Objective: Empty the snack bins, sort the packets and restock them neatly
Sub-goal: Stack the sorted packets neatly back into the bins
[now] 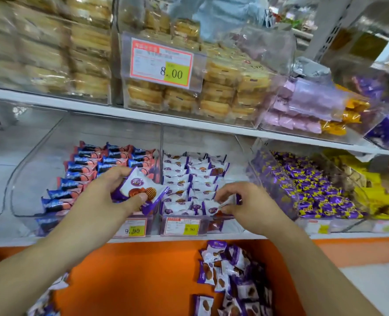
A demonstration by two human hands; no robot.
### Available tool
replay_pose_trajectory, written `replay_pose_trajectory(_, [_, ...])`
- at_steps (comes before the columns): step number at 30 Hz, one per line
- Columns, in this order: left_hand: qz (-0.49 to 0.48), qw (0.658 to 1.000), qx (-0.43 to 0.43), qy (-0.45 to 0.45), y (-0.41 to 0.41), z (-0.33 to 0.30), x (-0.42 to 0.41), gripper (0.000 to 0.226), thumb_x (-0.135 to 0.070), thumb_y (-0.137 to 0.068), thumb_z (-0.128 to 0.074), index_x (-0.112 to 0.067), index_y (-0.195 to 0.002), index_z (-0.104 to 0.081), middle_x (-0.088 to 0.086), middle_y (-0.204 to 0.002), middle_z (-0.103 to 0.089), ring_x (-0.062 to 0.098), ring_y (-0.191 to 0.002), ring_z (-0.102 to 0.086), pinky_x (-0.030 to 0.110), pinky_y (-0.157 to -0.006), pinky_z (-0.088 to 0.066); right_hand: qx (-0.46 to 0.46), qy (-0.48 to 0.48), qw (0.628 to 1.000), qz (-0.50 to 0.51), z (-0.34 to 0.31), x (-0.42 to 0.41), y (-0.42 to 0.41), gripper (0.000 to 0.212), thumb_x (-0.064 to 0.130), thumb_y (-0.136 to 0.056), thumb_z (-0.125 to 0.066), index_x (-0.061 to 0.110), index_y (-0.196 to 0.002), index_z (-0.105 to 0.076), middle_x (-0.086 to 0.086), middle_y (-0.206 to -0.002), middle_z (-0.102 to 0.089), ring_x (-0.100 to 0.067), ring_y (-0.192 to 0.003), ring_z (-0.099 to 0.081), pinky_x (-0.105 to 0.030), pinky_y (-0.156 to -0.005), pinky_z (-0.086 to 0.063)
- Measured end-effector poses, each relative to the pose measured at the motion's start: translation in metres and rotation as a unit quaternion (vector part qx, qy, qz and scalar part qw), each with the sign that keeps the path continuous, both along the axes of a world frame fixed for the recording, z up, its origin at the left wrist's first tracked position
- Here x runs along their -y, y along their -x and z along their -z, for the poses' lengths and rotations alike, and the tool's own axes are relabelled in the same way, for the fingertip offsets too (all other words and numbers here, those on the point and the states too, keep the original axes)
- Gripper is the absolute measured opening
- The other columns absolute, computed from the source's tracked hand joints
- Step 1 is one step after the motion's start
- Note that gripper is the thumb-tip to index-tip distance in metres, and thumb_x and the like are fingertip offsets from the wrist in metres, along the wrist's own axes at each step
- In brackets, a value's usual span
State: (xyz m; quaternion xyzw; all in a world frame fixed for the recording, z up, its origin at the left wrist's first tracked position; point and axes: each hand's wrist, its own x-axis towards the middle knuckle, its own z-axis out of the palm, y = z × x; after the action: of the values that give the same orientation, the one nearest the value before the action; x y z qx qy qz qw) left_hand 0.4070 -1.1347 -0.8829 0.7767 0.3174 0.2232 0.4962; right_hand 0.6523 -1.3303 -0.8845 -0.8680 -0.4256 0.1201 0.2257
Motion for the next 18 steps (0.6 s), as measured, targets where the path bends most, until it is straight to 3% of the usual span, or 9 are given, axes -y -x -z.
replay_pose_trajectory(2, [0.001, 1.000, 0.003, 0.008, -0.0014, 0.0047, -0.0024, 0.033, -0.025, -0.090, -0.078, -0.038, -0.115, -0.061, -0.030, -0.098, -0.074, -0.005, -0.087, -0.072, 0.028, -0.079, -0.054, -0.006, 0.016, 1.000, 0.002, 0.0049, -0.0024, -0.0045, 0.016, 0.019, -0.093, -0.078, 0.034, -0.097, -0.078, 0.024, -0.107, -0.072, 0.005, -0.098, -0.065, -0.011, -0.081, -0.048])
replay_pose_trajectory(4, [-0.001, 1.000, 0.006, 0.007, -0.0022, 0.0073, -0.0032, 0.033, -0.025, -0.089, -0.079, -0.037, -0.115, -0.062, -0.030, -0.099, -0.074, -0.006, -0.089, -0.071, 0.024, -0.080, -0.053, -0.029, 0.021, 0.999, 0.003, 0.0061, -0.0039, -0.0074, 0.018, 0.022, -0.097, -0.072, 0.038, -0.097, -0.081, 0.024, -0.096, -0.073, 0.002, -0.081, -0.068, -0.018, -0.071, -0.053])
replay_pose_trajectory(8, [-0.001, 1.000, 0.007, 0.016, -0.0021, 0.0086, -0.0017, 0.031, -0.023, -0.090, -0.078, -0.035, -0.114, -0.063, -0.029, -0.099, -0.074, -0.006, -0.088, -0.072, 0.024, -0.080, -0.052, -0.056, 0.010, 0.998, 0.013, 0.0047, -0.0042, -0.0083, 0.016, 0.029, -0.098, -0.073, 0.040, -0.095, -0.084, 0.029, -0.092, -0.075, -0.007, -0.084, -0.073, -0.034, -0.077, -0.062])
replay_pose_trajectory(11, [0.000, 1.000, 0.002, 0.010, 0.0000, 0.0076, 0.0000, 0.029, -0.023, -0.090, -0.078, -0.034, -0.112, -0.064, -0.027, -0.097, -0.075, -0.005, -0.085, -0.072, 0.023, -0.078, -0.052, -0.060, 0.007, 0.998, 0.027, 0.0045, -0.0039, -0.0090, 0.012, 0.025, -0.093, -0.079, 0.036, -0.092, -0.085, 0.028, -0.086, -0.075, -0.002, -0.081, -0.071, -0.025, -0.073, -0.061])
replay_pose_trajectory(14, [0.003, 1.000, 0.000, 0.009, 0.0016, 0.0061, 0.0017, 0.029, -0.023, -0.090, -0.077, -0.035, -0.112, -0.064, -0.031, -0.097, -0.073, -0.008, -0.085, -0.071, 0.014, -0.069, -0.048, -0.045, 0.020, 0.998, 0.049, 0.0045, -0.0051, -0.0078, 0.015, 0.022, -0.088, -0.085, 0.036, -0.090, -0.085, 0.021, -0.087, -0.076, -0.001, -0.078, -0.068, -0.009, -0.058, -0.050])
replay_pose_trajectory(18, [-0.002, 1.000, -0.003, 0.012, 0.0029, 0.0053, 0.0025, 0.029, -0.025, -0.089, -0.077, -0.034, -0.114, -0.064, -0.025, -0.097, -0.076, -0.005, -0.083, -0.072, 0.016, -0.066, -0.050, -0.085, 0.020, 0.995, 0.055, -0.0012, -0.0039, -0.0079, 0.010, 0.020, -0.090, -0.081, 0.029, -0.089, -0.086, 0.022, -0.086, -0.077, 0.006, -0.080, -0.069, -0.003, -0.057, -0.046])
